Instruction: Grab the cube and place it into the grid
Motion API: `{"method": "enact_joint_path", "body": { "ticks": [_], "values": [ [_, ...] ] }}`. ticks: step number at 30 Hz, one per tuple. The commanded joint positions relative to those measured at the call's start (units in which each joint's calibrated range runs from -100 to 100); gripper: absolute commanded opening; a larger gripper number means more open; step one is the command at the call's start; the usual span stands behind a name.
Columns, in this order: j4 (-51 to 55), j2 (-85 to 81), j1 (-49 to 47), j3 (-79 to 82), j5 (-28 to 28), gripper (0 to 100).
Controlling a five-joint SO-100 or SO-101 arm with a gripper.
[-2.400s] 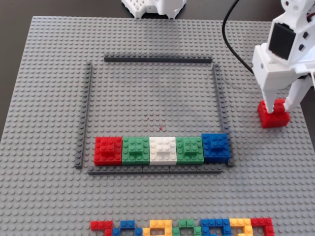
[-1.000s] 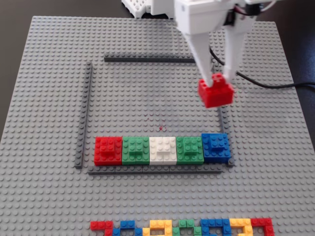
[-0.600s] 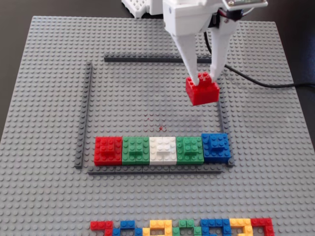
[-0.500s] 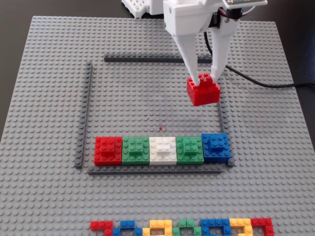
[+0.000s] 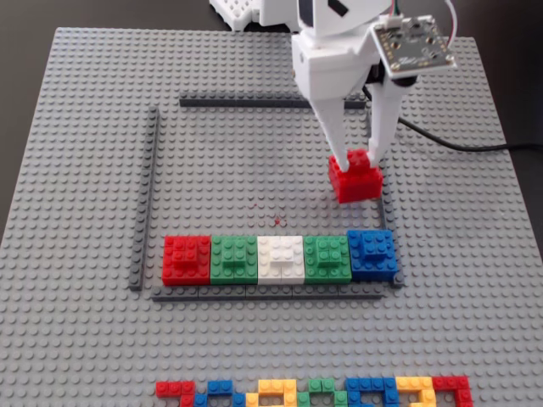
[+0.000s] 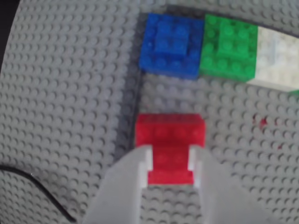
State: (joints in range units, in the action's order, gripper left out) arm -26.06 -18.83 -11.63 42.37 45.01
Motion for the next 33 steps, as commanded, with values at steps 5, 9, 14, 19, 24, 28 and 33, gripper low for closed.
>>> {"method": "enact_joint_path", "body": {
  "ticks": [5, 9, 14, 19, 24, 28, 33],
  "values": [
    [-1.2, 4.6, 0.2, -9.5, 0.0, 1],
    [-1.9, 7.6, 1.1, -11.1, -0.2, 1],
    [-2.9, 9.8, 1.8, -11.5, -0.1, 1],
    [-3.0, 11.3, 2.1, -13.3, -0.4, 1],
    [-2.9, 11.5, 1.9, -13.9, -0.8, 1],
    [-2.8, 11.3, 1.4, -13.9, -1.1, 1],
    [-2.4, 11.4, 0.9, -13.6, -1.7, 2]
  ]
}}
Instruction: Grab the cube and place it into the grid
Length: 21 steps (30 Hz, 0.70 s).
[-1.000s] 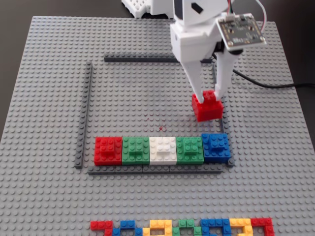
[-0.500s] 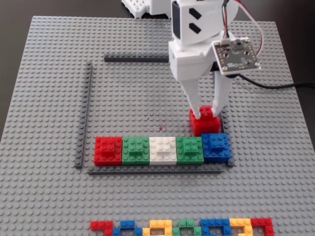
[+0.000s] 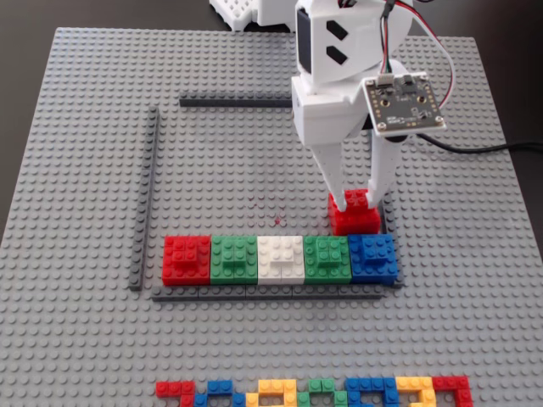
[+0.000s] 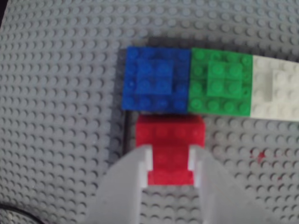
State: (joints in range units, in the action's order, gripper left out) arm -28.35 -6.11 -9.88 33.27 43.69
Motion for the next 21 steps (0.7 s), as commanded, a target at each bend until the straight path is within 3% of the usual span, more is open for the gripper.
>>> {"method": "enact_joint_path", "body": {
  "ticks": [1, 21],
  "values": [
    [-0.1, -1.3, -0.8, -4.4, -0.4, 2],
    [-0.9, 0.4, -1.2, -5.4, -0.9, 2]
  ]
}}
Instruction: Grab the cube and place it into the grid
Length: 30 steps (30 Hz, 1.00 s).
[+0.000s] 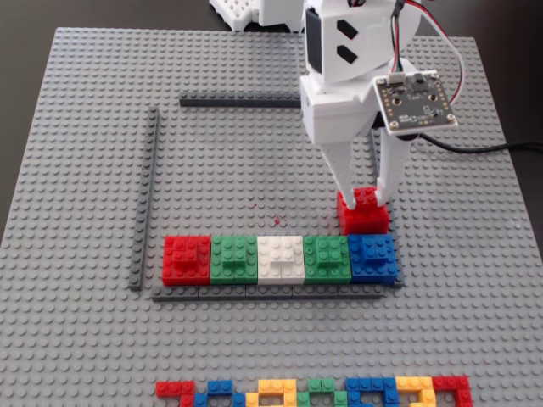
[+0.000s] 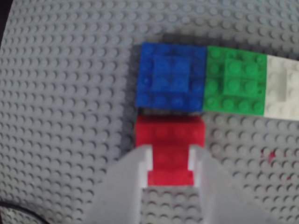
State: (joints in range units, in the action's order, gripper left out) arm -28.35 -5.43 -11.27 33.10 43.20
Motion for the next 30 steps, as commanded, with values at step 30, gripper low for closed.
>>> {"method": "enact_joint_path", "body": {
  "ticks": [30],
  "values": [
    [-2.3, 1.4, 1.0, -4.3, -0.6, 12]
  ]
}}
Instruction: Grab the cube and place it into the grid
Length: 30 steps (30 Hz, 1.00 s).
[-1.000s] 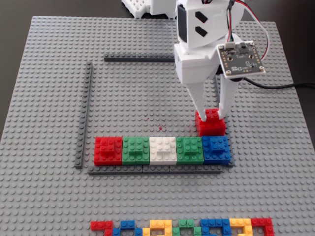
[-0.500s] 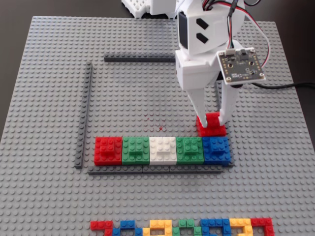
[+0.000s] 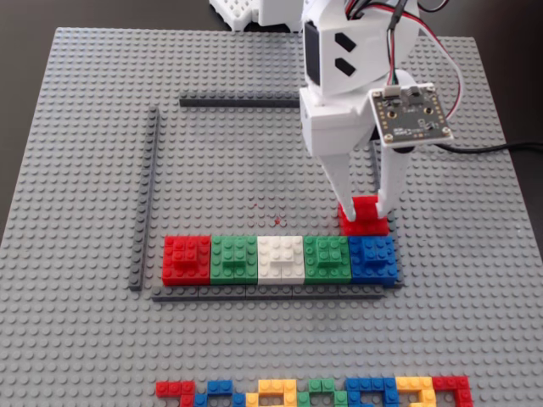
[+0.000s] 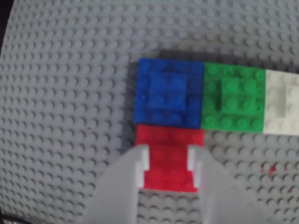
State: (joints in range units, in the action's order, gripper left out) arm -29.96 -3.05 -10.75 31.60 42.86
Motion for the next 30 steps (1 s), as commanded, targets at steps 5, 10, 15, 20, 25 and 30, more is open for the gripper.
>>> {"method": "enact_joint_path", "body": {
  "ticks": [5, 10, 15, 20, 25, 30],
  "values": [
    [-1.0, -1.3, 0.4, -1.9, -0.2, 15],
    [-1.0, -1.6, 0.4, -1.6, -0.3, 20],
    [-1.0, -2.2, 0.4, -0.9, -0.3, 21],
    [-1.0, -3.0, 0.3, -0.7, -0.3, 21],
    [-1.0, -5.1, 0.6, -0.4, -0.2, 22],
    [-0.7, -8.7, 0.8, 0.2, -0.1, 22]
  ]
}}
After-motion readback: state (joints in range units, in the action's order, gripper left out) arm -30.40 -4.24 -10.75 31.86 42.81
